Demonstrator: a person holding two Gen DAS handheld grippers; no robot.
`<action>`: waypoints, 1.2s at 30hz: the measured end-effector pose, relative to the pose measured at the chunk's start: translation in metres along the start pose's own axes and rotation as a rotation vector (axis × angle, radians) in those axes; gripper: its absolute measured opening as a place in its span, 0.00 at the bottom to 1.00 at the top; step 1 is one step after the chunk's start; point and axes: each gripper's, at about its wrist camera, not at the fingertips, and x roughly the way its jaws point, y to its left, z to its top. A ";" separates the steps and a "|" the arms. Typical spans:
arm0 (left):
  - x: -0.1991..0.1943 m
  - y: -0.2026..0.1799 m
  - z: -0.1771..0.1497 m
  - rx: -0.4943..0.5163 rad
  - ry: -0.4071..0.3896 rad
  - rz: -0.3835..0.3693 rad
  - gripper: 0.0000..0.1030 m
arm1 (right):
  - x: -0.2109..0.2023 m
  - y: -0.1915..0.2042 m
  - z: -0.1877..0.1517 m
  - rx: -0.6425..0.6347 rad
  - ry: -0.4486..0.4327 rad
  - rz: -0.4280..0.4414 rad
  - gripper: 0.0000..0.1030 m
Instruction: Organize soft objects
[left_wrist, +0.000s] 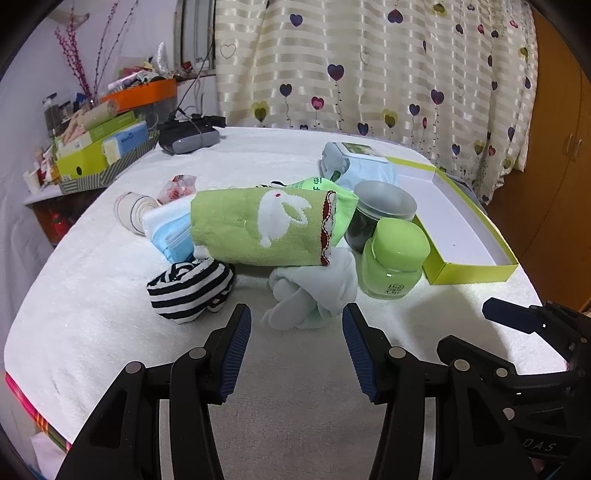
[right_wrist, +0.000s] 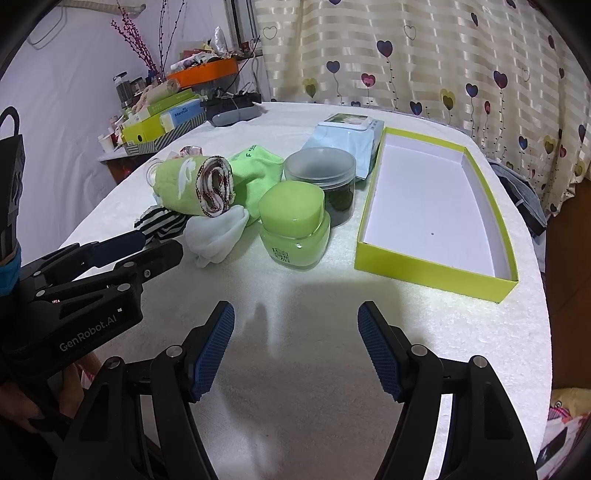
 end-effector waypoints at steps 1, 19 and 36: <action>0.000 0.000 0.000 -0.002 0.000 -0.001 0.49 | 0.000 0.000 0.000 0.000 0.000 0.002 0.68; 0.001 0.001 -0.001 -0.012 0.010 -0.019 0.49 | -0.003 -0.001 0.001 0.003 -0.008 0.002 0.68; 0.001 0.002 -0.001 -0.014 0.013 -0.020 0.49 | -0.006 -0.002 0.004 0.002 -0.017 0.010 0.68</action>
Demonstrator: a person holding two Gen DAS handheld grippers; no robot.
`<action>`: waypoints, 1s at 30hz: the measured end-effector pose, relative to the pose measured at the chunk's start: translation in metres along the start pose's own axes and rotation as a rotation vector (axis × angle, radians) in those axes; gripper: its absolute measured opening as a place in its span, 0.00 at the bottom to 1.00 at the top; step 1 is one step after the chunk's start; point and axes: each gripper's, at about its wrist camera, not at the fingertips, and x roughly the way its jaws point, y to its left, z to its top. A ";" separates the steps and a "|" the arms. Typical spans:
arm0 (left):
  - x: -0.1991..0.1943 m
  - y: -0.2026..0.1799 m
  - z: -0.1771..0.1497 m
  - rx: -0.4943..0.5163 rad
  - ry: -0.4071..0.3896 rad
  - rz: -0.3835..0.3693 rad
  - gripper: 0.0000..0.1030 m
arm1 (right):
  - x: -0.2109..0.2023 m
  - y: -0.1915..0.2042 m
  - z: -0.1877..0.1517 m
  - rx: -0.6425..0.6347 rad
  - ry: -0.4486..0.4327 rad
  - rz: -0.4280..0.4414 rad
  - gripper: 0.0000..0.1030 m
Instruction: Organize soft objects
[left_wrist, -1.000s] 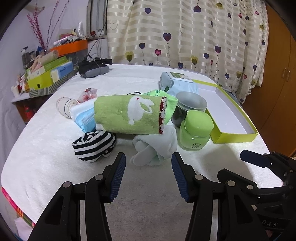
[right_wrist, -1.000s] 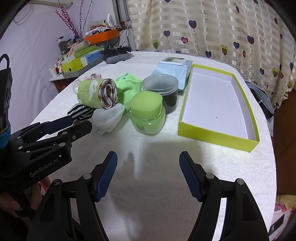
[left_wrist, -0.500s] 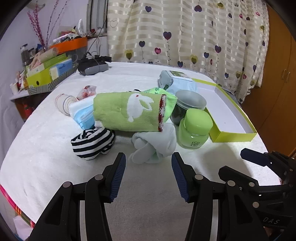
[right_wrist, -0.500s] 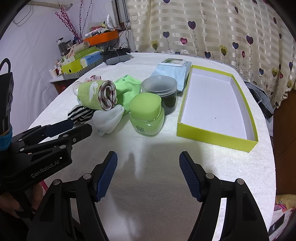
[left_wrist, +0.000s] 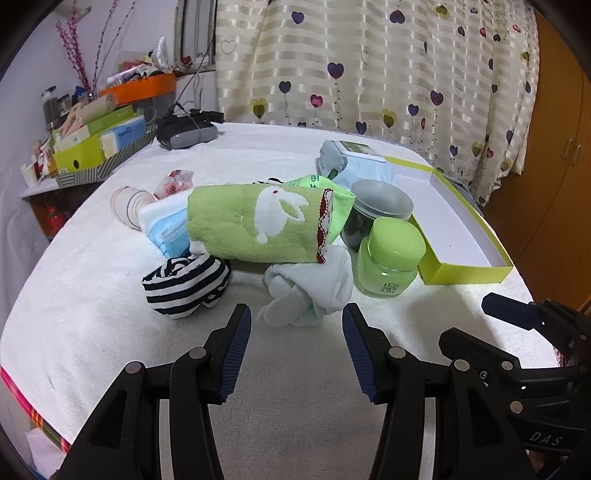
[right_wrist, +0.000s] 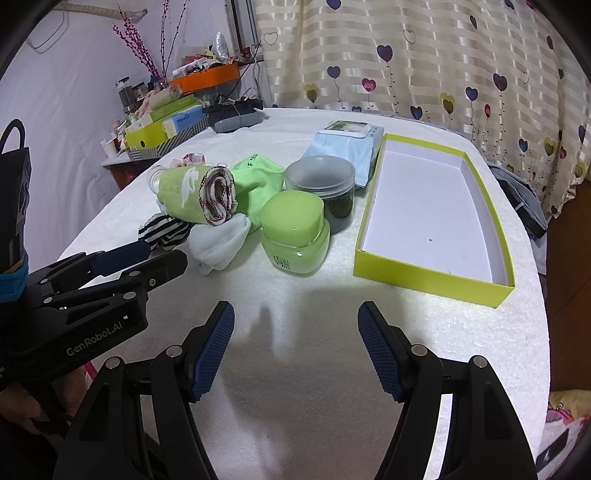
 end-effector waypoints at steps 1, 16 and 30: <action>0.000 0.000 0.000 0.000 0.001 -0.002 0.49 | 0.000 0.001 0.001 0.000 0.001 -0.001 0.68; 0.000 -0.002 -0.001 -0.001 0.003 -0.010 0.49 | 0.000 0.002 0.002 -0.005 0.003 -0.001 0.68; 0.000 -0.004 -0.001 -0.002 0.003 -0.012 0.49 | 0.001 0.006 0.002 -0.019 0.003 0.002 0.68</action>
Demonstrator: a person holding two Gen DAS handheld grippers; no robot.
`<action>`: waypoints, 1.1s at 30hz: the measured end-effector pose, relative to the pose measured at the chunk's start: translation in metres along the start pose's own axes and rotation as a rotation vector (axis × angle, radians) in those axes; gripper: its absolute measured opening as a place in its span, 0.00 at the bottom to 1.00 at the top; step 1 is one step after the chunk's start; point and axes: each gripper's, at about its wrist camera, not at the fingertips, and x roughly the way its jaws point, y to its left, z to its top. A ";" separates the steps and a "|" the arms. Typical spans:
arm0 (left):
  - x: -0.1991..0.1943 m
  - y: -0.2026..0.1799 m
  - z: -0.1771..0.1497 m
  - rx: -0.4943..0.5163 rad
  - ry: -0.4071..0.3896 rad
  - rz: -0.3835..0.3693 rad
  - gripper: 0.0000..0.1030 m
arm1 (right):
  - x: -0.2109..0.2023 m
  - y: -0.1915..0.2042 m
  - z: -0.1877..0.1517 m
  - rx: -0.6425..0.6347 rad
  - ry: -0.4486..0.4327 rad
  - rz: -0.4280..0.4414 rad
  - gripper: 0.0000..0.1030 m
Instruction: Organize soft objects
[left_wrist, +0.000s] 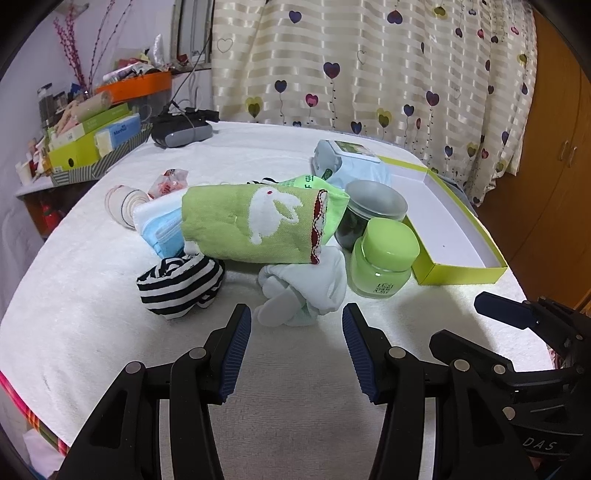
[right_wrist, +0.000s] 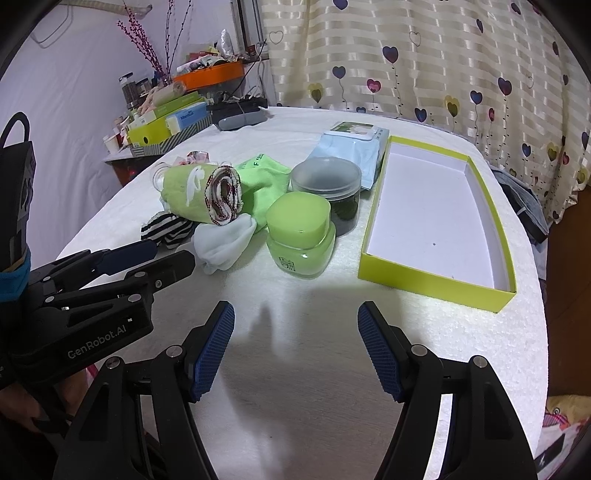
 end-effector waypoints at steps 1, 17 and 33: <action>0.000 -0.001 0.000 -0.001 -0.001 0.000 0.49 | 0.000 0.000 0.000 0.000 0.000 0.000 0.68; -0.002 -0.002 0.001 -0.003 0.000 0.000 0.49 | -0.003 0.007 0.002 -0.015 -0.010 0.012 0.68; -0.004 0.001 0.003 -0.012 0.010 -0.009 0.49 | -0.003 0.006 0.006 -0.025 -0.006 0.025 0.68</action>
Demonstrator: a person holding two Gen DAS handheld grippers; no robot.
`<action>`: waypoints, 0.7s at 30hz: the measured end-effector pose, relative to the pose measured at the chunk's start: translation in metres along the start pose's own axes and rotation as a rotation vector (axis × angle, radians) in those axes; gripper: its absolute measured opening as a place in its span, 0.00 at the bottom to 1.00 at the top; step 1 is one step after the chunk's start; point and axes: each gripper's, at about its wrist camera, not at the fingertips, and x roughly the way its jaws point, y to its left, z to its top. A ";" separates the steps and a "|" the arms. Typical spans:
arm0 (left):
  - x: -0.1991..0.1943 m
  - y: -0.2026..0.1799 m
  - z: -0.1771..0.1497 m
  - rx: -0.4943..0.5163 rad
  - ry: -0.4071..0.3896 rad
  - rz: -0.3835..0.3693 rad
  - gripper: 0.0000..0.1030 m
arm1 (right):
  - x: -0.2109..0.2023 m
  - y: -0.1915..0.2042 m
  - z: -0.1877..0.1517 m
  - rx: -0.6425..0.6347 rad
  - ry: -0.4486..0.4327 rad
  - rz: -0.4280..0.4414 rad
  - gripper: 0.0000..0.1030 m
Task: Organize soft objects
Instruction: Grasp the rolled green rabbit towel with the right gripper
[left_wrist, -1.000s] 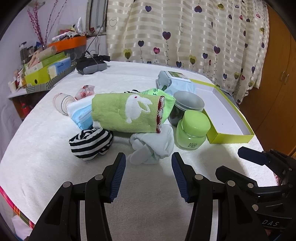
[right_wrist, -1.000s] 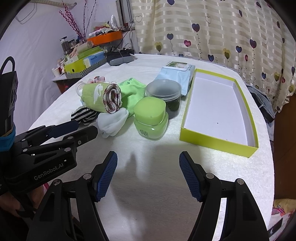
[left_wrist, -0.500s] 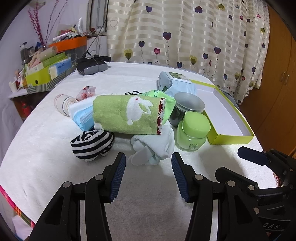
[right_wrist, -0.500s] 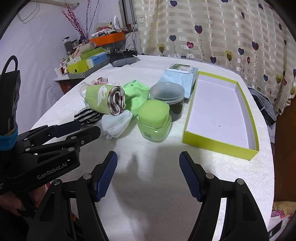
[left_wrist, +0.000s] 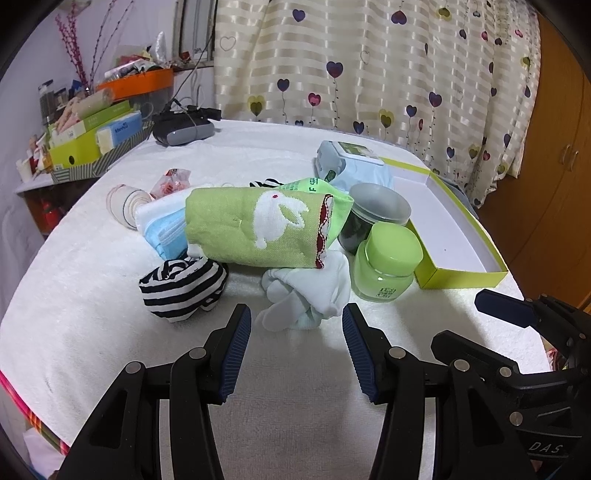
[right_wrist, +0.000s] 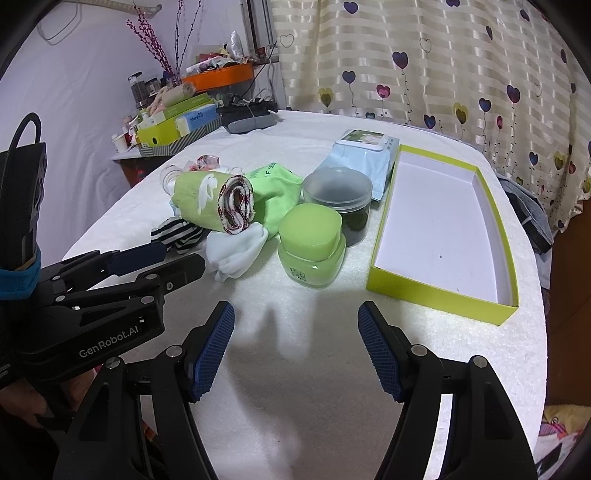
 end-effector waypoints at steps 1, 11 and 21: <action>0.000 0.000 0.000 0.000 0.001 0.000 0.49 | 0.000 0.000 0.000 -0.003 0.001 0.000 0.68; 0.001 0.011 0.001 -0.051 -0.022 -0.009 0.49 | 0.003 0.009 0.010 -0.050 -0.022 0.044 0.68; 0.002 0.040 0.005 -0.081 -0.038 -0.025 0.49 | 0.017 0.021 0.032 -0.085 -0.028 0.092 0.68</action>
